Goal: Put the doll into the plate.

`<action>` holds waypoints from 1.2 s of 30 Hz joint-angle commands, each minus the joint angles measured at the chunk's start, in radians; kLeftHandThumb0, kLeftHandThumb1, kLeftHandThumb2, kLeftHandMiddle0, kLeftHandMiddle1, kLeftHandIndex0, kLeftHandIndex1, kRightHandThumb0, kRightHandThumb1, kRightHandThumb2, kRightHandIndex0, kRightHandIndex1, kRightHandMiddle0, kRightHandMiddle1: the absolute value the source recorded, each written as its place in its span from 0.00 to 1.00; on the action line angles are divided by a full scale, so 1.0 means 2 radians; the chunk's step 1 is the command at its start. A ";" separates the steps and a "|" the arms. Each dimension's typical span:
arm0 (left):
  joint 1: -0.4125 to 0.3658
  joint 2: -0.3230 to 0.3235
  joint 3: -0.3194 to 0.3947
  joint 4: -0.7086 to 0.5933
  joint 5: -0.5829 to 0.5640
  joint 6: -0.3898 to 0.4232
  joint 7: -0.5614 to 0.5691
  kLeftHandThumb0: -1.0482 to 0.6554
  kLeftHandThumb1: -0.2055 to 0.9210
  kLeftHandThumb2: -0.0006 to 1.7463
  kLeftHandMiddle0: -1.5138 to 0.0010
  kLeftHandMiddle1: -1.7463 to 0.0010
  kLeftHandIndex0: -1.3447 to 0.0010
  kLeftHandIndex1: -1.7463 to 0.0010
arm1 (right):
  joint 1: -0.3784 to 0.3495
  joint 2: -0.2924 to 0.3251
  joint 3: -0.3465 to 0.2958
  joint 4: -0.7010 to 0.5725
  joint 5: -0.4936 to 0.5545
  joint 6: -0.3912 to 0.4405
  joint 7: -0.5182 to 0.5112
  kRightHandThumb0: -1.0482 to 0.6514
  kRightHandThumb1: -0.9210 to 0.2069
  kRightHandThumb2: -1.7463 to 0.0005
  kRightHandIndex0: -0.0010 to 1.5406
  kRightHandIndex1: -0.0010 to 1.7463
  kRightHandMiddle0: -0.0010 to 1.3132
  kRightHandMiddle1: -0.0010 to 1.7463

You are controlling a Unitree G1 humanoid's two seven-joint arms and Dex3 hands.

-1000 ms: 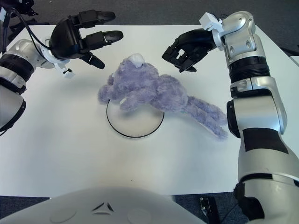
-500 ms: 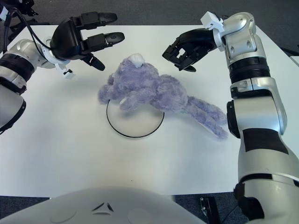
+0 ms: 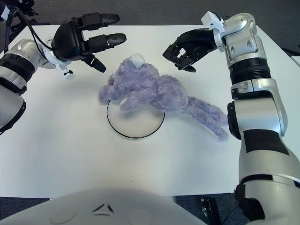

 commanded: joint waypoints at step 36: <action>0.038 -0.002 -0.022 -0.002 -0.065 0.008 -0.124 0.14 1.00 0.27 0.86 1.00 0.79 1.00 | 0.045 -0.017 -0.013 -0.090 -0.001 0.031 -0.077 0.48 0.04 1.00 0.60 1.00 0.61 1.00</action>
